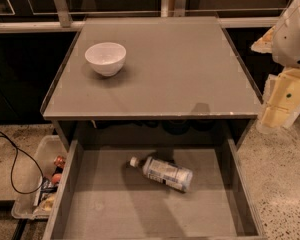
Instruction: Pick blue plastic bottle from top drawer and place on counter
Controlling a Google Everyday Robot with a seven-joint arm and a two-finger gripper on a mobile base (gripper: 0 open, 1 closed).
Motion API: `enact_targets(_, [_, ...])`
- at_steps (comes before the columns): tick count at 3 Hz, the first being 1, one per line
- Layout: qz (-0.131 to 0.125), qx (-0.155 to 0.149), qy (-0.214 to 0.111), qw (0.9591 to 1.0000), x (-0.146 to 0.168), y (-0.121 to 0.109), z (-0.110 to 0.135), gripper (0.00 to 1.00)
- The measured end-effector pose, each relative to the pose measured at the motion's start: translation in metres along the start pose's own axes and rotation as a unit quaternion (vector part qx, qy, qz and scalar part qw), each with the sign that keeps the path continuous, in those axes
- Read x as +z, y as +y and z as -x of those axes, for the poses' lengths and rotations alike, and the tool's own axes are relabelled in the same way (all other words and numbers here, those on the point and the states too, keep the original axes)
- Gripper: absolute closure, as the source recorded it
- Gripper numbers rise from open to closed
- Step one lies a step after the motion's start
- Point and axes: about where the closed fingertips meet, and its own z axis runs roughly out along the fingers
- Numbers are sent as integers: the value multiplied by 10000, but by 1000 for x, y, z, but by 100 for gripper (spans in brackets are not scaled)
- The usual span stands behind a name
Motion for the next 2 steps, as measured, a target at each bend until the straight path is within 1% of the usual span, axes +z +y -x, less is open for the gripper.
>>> enact_targets(1, [1, 0, -1, 10000, 0, 0, 0, 0])
enact_targets(2, [89, 5, -68, 9999, 7, 9, -4, 0])
